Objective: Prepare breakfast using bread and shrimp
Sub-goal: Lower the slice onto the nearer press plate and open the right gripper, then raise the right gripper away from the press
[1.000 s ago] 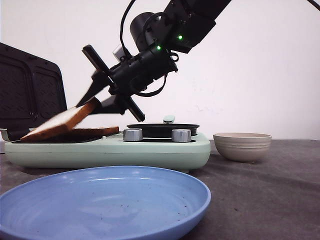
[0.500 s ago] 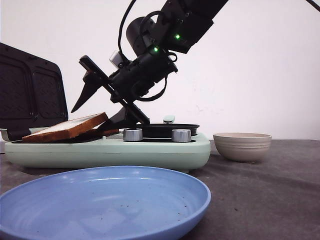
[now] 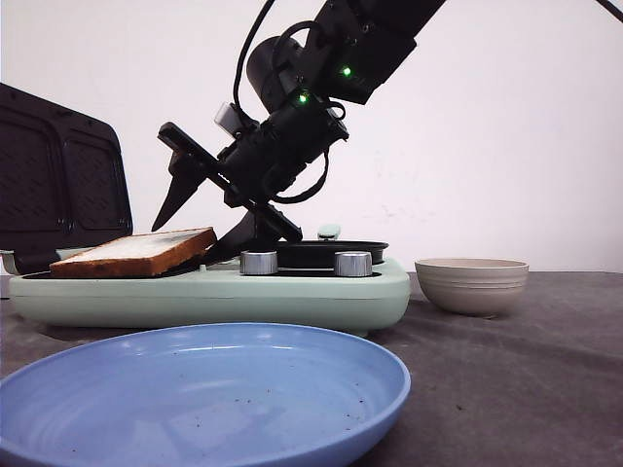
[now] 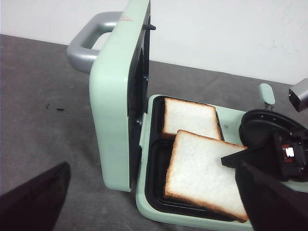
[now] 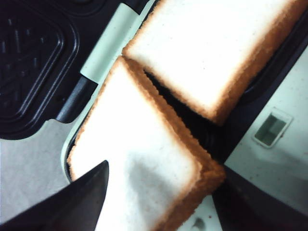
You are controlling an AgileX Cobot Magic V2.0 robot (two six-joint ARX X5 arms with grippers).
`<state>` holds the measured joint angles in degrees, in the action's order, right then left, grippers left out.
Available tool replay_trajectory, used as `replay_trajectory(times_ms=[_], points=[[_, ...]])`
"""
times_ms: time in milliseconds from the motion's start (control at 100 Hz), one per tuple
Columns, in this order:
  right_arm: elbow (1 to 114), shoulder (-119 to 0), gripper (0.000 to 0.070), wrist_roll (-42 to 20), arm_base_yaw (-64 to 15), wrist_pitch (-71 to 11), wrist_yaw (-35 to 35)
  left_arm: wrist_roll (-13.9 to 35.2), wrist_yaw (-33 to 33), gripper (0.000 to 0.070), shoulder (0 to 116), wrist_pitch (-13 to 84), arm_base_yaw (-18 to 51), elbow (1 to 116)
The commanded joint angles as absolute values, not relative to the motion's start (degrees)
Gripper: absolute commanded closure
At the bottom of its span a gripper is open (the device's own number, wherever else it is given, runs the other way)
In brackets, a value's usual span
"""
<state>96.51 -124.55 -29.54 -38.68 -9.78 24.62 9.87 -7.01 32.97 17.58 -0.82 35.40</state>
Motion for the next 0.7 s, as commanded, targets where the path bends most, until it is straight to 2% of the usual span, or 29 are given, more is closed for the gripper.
replay_trajectory(times_ms=[0, 150, 480, 690], points=[[98.41, -125.75, 0.0292, -27.73, -39.27, -9.52, 24.03, 9.93, -6.85, 0.0000, 33.15, 17.10, -0.69, 36.05], [100.51, -125.75, 0.0288, -26.28, -39.24, -10.72, 23.55, 9.93, -6.85, 0.0000, 33.15, 17.10, -0.69, 36.05], [107.31, -125.75, 0.0288, -18.81, -40.12, -21.12, 18.98, 9.93, -6.85, 0.0000, 33.15, 17.04, -0.69, 36.05], [107.37, -125.40, 0.0288, -17.98, -40.16, -22.70, 17.96, 9.93, -6.85, 0.0000, 33.12, 17.08, -0.69, 36.05]])
